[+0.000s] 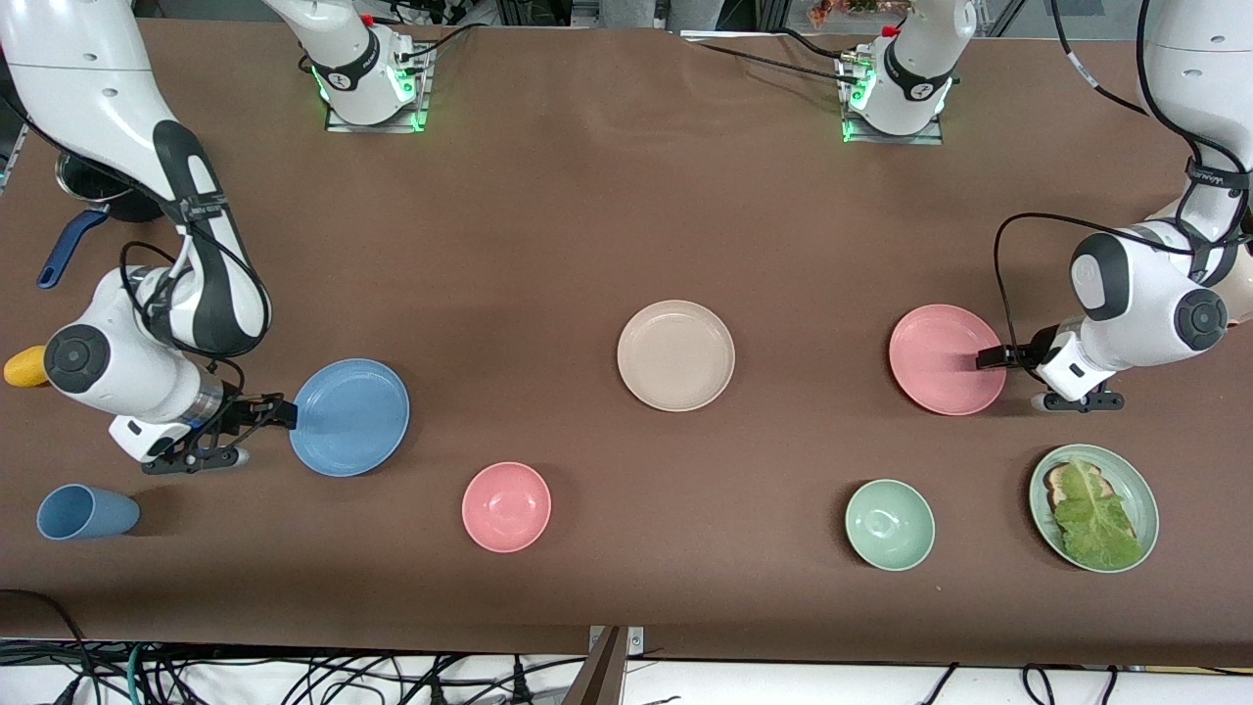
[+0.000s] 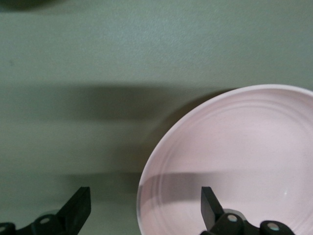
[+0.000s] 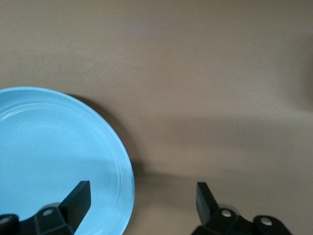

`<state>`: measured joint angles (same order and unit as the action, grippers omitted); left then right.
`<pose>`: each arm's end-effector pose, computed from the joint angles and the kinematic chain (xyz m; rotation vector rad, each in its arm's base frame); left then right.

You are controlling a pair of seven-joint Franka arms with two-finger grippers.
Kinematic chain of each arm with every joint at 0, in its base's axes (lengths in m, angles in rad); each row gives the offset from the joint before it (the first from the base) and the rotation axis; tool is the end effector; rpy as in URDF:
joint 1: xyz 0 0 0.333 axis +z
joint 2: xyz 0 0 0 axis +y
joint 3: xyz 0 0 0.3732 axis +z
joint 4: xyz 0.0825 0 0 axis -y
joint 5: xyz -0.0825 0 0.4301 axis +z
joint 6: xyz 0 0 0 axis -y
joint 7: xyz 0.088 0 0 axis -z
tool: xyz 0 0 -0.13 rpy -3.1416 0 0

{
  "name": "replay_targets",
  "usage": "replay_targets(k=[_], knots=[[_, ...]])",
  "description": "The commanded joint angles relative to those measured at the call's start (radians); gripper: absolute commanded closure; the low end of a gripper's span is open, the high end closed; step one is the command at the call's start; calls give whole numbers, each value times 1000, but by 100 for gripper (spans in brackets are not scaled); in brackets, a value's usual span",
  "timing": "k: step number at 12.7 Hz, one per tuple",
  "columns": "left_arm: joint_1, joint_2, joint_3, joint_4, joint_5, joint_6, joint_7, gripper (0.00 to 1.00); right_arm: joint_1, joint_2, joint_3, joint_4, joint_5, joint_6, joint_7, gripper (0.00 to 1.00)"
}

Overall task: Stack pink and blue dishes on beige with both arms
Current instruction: 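Reach the left gripper to the pink plate while the right gripper reaches the blue plate, then grasp the pink plate with the left gripper while the right gripper grasps the blue plate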

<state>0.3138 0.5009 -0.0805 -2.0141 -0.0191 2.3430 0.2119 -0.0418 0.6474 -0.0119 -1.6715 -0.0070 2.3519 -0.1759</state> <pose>0.6182 0.1466 0.1786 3.0435 0.0646 -0.2365 0.7535 -0.0397 0.2218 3.1188 0.2023 0.0491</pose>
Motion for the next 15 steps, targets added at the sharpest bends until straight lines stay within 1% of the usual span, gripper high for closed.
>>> replay_targets(k=[1, 2, 3, 5, 8, 9, 10, 11, 12, 13, 14, 15], knots=[[11, -16, -8, -28, -25, 29, 40, 64, -6, 20, 13, 9, 21, 38, -1, 12], [11, -16, -9, -28, -25, 29, 38, 94, -6, 32, 13, 9, 31, 64, -1, 12], [11, -15, -9, -29, -25, 29, 38, 100, -6, 47, 13, 7, 32, 82, -2, 16], [11, -15, -9, -29, -25, 27, 38, 100, -6, 51, 13, 6, 32, 84, -2, 31], [7, -15, -8, -29, -25, 26, 40, 100, -4, 63, 16, 6, 33, 86, -1, 47], [2, -18, -9, -23, -24, 15, 44, 100, -6, 63, 27, 6, 44, 84, -1, 57], [-1, -30, -27, -11, -24, -8, 35, 100, -6, 63, 29, 6, 45, 83, 1, 64], [1, -44, -63, 17, -24, -57, 26, 100, -4, 63, 29, 6, 48, 78, 1, 71], [-1, -67, -74, 38, -24, -123, 14, 100, -4, 63, 29, 6, 48, 76, 1, 79], [1, -88, -102, 69, -25, -192, -2, 100, -4, 63, 30, 6, 48, 75, 3, 91], [1, -97, -116, 108, -25, -261, -31, 100, -6, 63, 30, 6, 53, 75, 9, 100], [1, -102, -137, 148, -25, -333, -54, 100, -6, 63, 30, 6, 55, 75, 7, 100]])
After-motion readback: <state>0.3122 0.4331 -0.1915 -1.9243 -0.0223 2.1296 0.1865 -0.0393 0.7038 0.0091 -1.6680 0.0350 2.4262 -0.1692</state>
